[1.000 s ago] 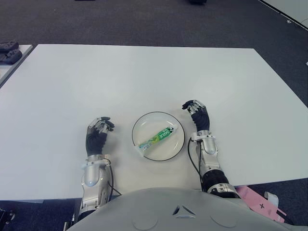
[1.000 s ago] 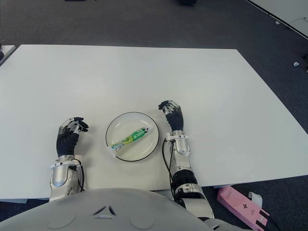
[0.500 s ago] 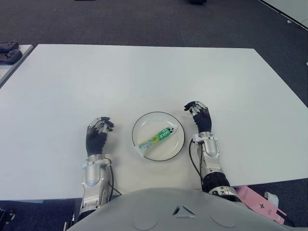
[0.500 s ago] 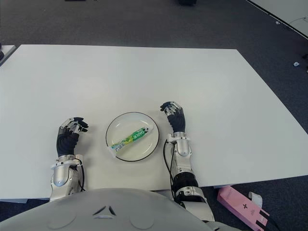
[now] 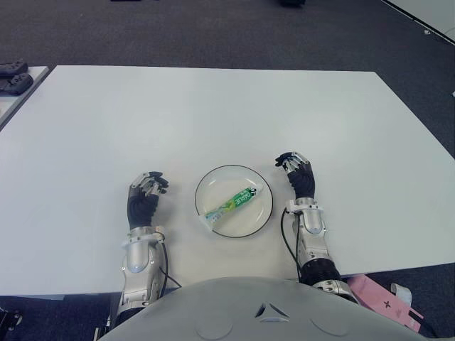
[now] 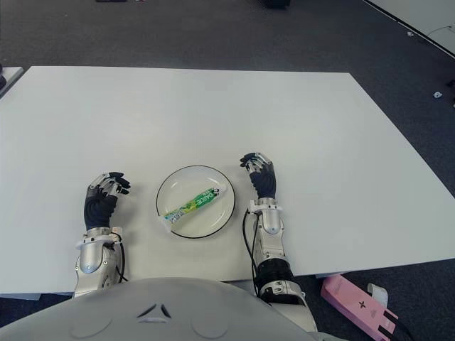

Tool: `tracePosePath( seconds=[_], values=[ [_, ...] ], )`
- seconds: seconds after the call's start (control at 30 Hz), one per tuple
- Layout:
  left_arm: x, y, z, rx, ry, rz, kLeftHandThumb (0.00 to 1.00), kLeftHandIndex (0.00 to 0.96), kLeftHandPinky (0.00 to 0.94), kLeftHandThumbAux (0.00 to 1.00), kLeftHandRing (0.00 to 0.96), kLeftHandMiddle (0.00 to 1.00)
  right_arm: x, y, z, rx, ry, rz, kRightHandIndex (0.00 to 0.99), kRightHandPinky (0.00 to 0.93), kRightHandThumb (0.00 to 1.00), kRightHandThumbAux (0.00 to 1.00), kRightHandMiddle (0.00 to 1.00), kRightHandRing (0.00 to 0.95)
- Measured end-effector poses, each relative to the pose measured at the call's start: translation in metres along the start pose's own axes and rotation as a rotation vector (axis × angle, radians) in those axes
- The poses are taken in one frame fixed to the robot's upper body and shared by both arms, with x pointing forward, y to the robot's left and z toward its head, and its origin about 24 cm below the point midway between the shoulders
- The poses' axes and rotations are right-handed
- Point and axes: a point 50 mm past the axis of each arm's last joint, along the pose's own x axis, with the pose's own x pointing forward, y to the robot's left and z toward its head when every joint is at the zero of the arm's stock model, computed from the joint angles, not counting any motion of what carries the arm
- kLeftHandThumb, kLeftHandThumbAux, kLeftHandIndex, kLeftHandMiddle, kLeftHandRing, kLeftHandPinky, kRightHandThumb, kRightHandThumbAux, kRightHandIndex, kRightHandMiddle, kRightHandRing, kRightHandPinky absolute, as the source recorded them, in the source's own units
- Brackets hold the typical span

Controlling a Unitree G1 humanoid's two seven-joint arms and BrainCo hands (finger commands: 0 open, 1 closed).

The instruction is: Put the toothpaste on the table into the plate.

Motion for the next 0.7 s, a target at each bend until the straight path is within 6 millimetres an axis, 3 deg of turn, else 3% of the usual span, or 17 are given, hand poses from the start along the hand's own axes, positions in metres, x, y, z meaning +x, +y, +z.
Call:
tracePosePath(
  seconds=[0.7],
  values=[
    [0.0003,-0.0004,-0.0003,0.003,-0.003,0.001,0.698,0.434,0.533,0.722,0.531,0.530,-0.0033,-0.0018,0.0005,0.011,-0.002,-0.020,0.430,0.514,0.706,0.723,0.506,0.503]
  ],
)
